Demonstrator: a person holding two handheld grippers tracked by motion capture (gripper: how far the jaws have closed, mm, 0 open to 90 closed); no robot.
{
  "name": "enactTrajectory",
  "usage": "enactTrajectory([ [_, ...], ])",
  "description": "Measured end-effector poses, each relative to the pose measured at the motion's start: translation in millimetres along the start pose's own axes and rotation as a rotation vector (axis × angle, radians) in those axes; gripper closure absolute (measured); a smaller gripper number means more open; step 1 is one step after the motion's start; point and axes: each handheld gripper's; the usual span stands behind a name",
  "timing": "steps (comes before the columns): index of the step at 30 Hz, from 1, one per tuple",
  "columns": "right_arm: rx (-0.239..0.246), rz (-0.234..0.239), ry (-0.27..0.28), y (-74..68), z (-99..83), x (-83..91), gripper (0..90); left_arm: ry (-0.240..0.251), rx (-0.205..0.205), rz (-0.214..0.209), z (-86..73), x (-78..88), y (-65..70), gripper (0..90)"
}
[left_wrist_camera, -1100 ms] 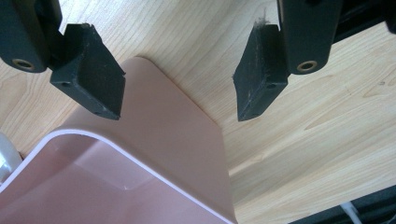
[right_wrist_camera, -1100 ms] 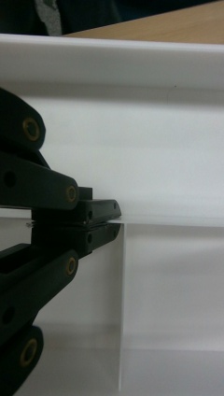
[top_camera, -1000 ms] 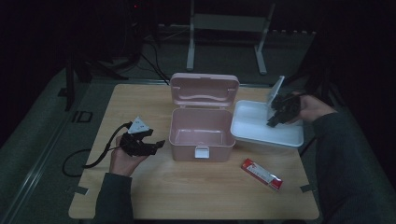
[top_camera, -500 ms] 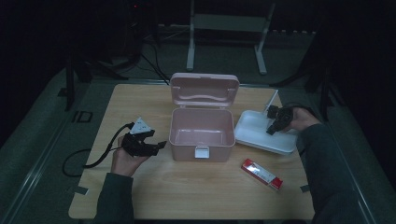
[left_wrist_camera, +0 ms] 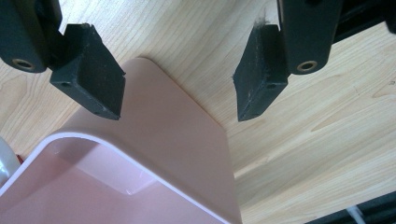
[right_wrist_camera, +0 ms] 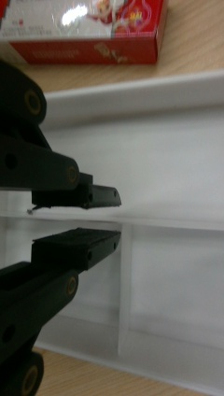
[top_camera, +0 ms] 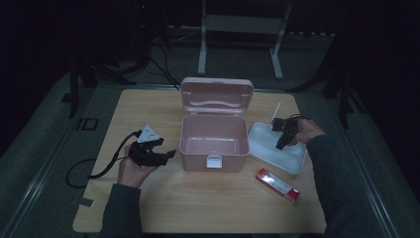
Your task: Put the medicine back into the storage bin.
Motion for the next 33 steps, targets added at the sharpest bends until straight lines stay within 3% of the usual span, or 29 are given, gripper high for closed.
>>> enactTrajectory([
  [6, 0.000, -0.012, -0.012, -14.0, -1.7, 8.5, 67.5, 0.004, 0.003, 0.000, 0.1, 0.8, 0.1, 33.0],
  [13, -0.049, -0.007, 0.021, -27.5, -14.9, 6.7, 59.5, 0.026, -0.002, 0.010, -0.4, 2.7, -0.1, 33.0],
  [15, -0.052, -0.013, 0.015, -29.1, -16.5, 6.1, 58.9, 0.028, -0.001, 0.010, -0.5, 2.4, 0.2, 33.0],
  [20, -0.087, -0.009, 0.059, -42.7, -18.7, 12.1, 58.3, 0.031, -0.007, 0.009, -0.6, 3.1, 0.9, 33.8],
  [33, -0.082, 0.007, 0.103, -70.8, -21.2, 16.8, 56.0, 0.035, -0.009, 0.012, -0.7, 4.7, 0.1, 33.9],
])
Point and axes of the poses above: each handheld gripper's, and its own axes: x roughly backward along the jaws, z roughly out of its top, y roughly to its right, and after that the axes turned 8 degrees about z, right-handed
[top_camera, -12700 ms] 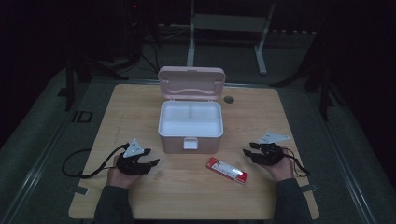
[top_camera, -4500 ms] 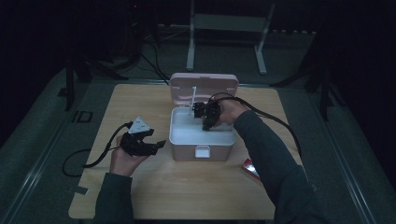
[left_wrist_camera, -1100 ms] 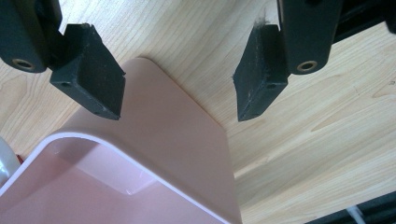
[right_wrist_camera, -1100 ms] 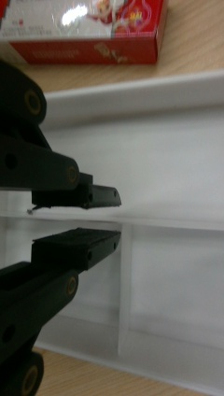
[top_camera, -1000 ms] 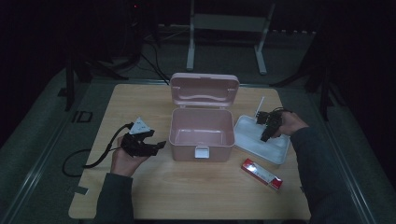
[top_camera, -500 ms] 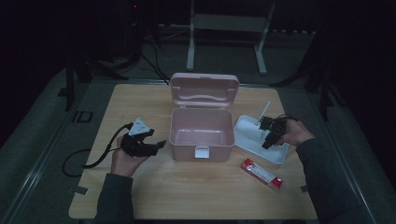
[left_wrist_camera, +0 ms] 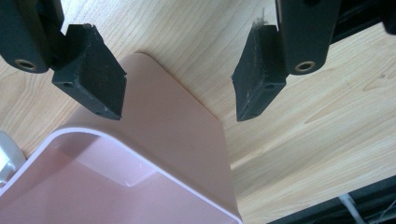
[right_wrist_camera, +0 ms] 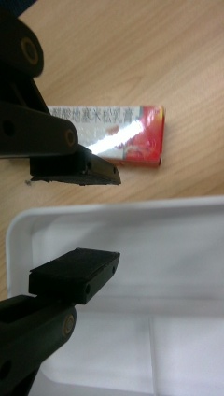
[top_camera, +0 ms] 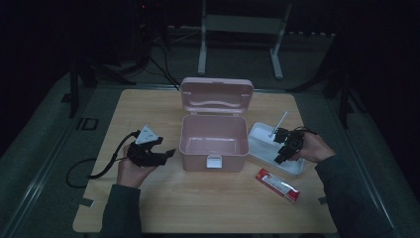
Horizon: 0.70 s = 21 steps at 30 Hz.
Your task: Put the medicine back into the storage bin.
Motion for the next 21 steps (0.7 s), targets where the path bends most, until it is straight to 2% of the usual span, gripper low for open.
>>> enactTrajectory([
  [21, 0.011, 0.010, 0.030, -36.6, -24.5, -13.5, 53.4, 0.004, -0.001, 0.004, 0.4, 2.3, -0.7, 33.9],
])
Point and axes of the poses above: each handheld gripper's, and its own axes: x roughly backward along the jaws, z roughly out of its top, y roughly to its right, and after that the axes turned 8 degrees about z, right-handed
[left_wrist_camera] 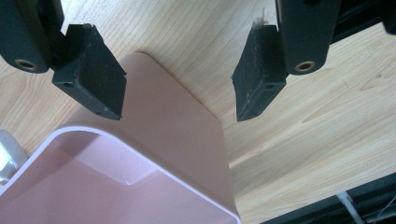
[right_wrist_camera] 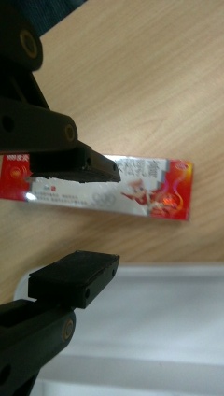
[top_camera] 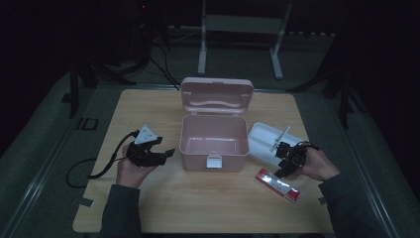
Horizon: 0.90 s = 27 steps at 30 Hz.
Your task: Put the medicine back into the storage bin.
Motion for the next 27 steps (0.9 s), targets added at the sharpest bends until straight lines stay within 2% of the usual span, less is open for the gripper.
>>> enactTrajectory([
  [7, 0.003, 0.007, -0.020, -8.6, -7.9, -5.8, 54.8, -0.002, 0.002, -0.003, 0.0, -1.5, 1.3, 33.9],
  [10, -0.010, 0.010, -0.022, -10.7, -10.5, -14.1, 52.5, -0.002, 0.000, -0.004, 0.1, -1.2, 1.1, 33.9],
  [13, -0.003, 0.023, -0.040, -12.4, -11.4, -21.4, 51.9, -0.002, -0.001, -0.004, 0.0, -0.8, 0.8, 33.9],
  [18, -0.010, 0.028, -0.038, -12.6, -11.4, -24.4, 50.6, -0.005, 0.000, -0.005, 0.0, -2.2, 1.6, 33.9],
  [19, -0.031, 0.045, -0.040, -12.2, -10.4, -26.9, 48.0, -0.008, -0.002, -0.006, 0.0, -2.5, 1.9, 33.9],
  [21, -0.034, 0.052, -0.046, -12.9, -9.5, -29.1, 47.0, -0.008, -0.003, -0.007, 0.0, -2.5, 1.8, 33.9],
  [27, -0.044, 0.049, -0.062, -12.9, -7.3, -33.8, 45.2, -0.005, 0.002, -0.005, 0.1, -1.9, 1.5, 33.9],
])
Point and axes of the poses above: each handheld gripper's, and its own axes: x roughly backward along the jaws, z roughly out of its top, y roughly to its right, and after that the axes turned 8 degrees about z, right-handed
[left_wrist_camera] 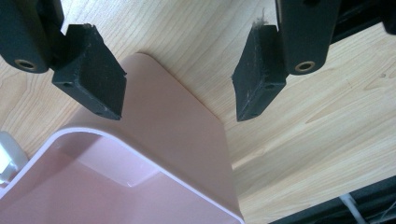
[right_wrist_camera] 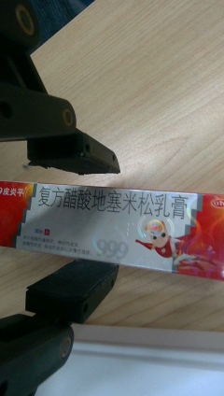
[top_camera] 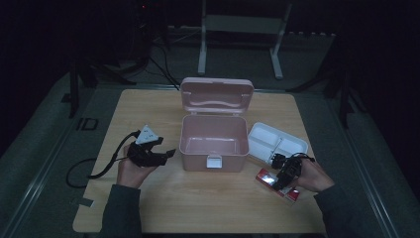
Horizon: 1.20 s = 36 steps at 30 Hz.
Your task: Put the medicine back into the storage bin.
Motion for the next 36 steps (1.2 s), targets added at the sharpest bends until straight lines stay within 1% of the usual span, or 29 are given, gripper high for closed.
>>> enactTrajectory([
  [3, -0.004, -0.008, -0.007, 1.0, 1.2, -2.1, 45.0, -0.004, -0.005, -0.002, -0.1, -0.7, 0.2, 33.9],
  [6, 0.003, -0.021, -0.027, 2.0, 2.8, -6.2, 45.1, -0.007, -0.007, -0.002, -0.2, -1.4, 0.5, 33.9],
  [8, 0.003, -0.019, -0.029, 2.1, 3.5, -7.5, 45.3, -0.007, -0.006, -0.003, -0.2, -1.6, 0.5, 33.9],
  [11, 0.003, -0.029, -0.055, 1.7, 6.3, -12.4, 46.5, -0.009, -0.009, -0.003, -0.2, -1.3, 0.2, 33.9],
  [12, 0.003, -0.029, -0.055, 1.7, 6.3, -12.4, 46.5, -0.009, -0.009, -0.003, -0.2, -1.3, 0.2, 33.9],
  [13, 0.013, -0.031, -0.058, 2.2, 6.9, -13.7, 46.6, -0.007, -0.006, -0.003, -0.2, -1.4, 0.4, 33.9],
  [22, 0.021, -0.032, -0.069, 2.5, 9.2, -16.5, 48.2, -0.008, -0.006, -0.003, -0.4, -2.8, 1.0, 33.9],
  [31, 0.026, -0.045, -0.083, 1.8, 11.2, -20.2, 48.2, -0.011, -0.008, -0.004, -0.4, -3.1, 1.1, 33.9],
  [36, 0.049, -0.060, -0.094, 2.4, 12.1, -19.4, 50.7, -0.010, -0.005, -0.004, -0.6, -3.1, 0.9, 33.9],
])
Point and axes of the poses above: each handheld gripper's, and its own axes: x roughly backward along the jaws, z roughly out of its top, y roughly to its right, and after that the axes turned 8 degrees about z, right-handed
